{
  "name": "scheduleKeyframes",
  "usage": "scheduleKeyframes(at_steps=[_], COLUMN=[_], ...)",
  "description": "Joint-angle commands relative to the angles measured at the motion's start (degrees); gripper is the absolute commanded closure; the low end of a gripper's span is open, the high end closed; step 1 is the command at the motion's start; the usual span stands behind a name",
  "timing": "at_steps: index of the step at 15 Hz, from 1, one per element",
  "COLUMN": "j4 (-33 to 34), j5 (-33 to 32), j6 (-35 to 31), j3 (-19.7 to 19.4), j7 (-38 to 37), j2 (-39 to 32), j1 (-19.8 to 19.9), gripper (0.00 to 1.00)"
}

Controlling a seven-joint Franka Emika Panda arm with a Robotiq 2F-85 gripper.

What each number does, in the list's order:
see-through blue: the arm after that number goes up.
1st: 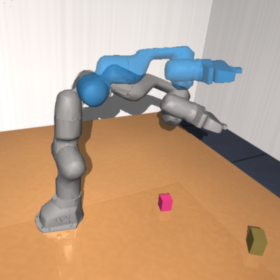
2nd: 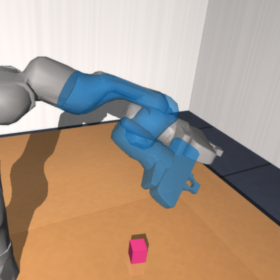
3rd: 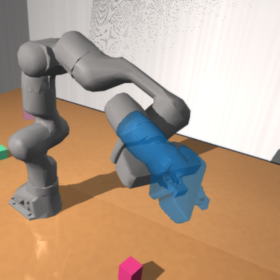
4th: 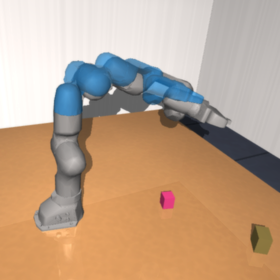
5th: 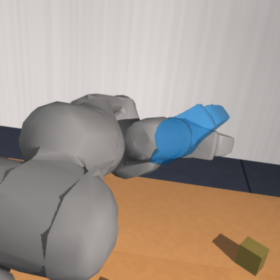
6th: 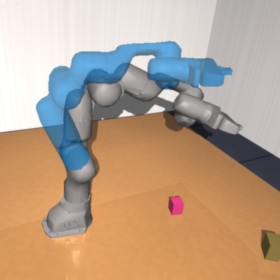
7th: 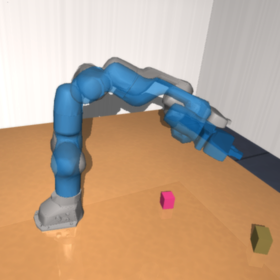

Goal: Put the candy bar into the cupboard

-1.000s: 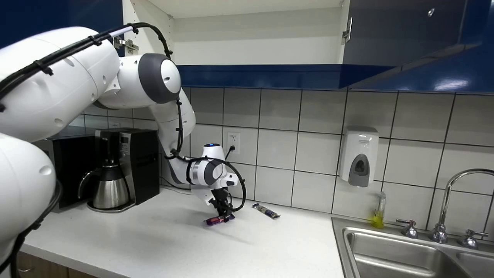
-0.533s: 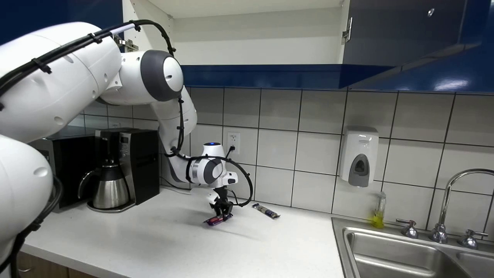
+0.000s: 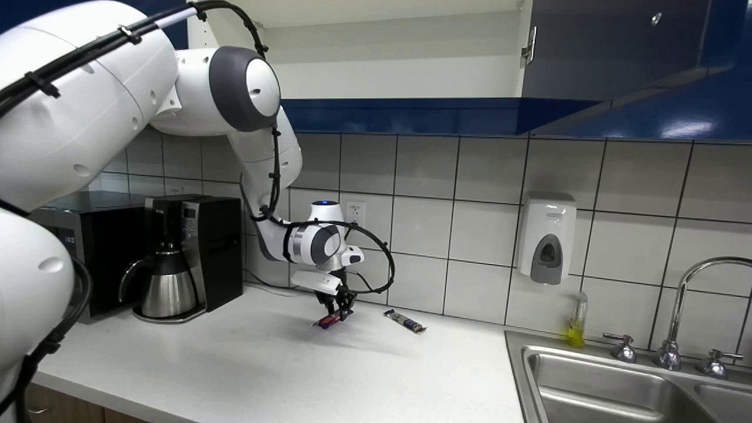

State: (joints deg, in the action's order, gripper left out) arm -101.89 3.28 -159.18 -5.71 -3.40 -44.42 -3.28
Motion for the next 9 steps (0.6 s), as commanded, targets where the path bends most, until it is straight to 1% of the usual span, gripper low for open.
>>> scheduleKeyframes(at_steps=[1,9], j4=[-4.51,-12.21], j5=[-1.79,-4.81], j6=[1.41,0.81], j3=[3.36,3.22], j7=[5.37,9.58], j2=[5.90,12.93], j1=[3.43,4.63], gripper=[0.85,0.85])
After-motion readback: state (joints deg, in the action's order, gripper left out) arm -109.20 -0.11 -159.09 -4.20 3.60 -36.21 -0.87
